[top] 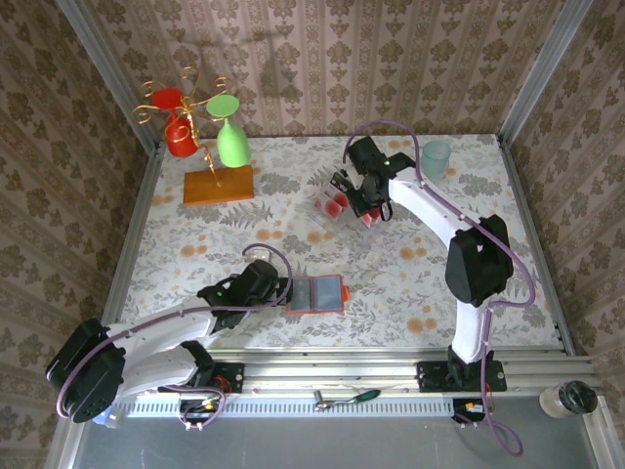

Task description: Put the credit cards into the card holder

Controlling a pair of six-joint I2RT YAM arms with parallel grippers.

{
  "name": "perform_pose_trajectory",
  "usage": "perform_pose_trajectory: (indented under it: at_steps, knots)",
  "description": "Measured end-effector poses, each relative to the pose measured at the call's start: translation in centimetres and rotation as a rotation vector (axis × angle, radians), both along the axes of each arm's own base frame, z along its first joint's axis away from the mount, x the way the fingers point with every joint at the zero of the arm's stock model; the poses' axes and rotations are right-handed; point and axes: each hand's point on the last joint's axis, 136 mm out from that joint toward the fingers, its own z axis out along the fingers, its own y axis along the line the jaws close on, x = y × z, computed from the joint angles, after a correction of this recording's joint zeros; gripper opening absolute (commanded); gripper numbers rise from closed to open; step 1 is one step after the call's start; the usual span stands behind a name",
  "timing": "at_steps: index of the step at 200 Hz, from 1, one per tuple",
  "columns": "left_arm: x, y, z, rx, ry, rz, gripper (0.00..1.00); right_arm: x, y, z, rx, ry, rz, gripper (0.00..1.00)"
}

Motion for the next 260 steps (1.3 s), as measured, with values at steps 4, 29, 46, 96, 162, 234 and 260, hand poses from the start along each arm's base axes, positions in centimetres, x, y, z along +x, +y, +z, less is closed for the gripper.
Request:
perform_pose_trajectory:
  at_steps: [4, 29, 46, 96, 162, 234, 260]
  knots:
    - [0.0, 0.0, 0.1, -0.001, -0.001, 0.000, 1.00, 0.0, 0.0, -0.1, -0.001, 0.001, 0.002, 0.00]
    - [0.1, -0.1, 0.2, -0.004, -0.003, 0.000, 1.00, -0.1, -0.1, -1.3, -0.013, 0.021, 0.002, 0.00]
    - [0.1, -0.1, 0.2, -0.005, -0.004, 0.000, 1.00, 0.2, 0.0, -1.9, -0.018, 0.023, 0.000, 0.05]
    - [0.1, -0.2, 0.3, -0.006, -0.005, 0.000, 1.00, 0.4, 0.1, -2.0, -0.017, 0.018, -0.001, 0.12]
    - [0.1, -0.1, 0.3, -0.005, -0.005, 0.000, 1.00, 0.3, 0.0, -3.4, -0.031, 0.046, 0.002, 0.11]
    - [0.1, -0.1, 0.3, -0.005, -0.005, 0.000, 1.00, 0.2, 0.0, -3.4, -0.033, 0.050, 0.002, 0.12]
    - [0.1, -0.2, 0.3, -0.006, -0.005, 0.000, 1.00, 0.2, 0.0, -3.3, -0.034, 0.051, 0.002, 0.12]
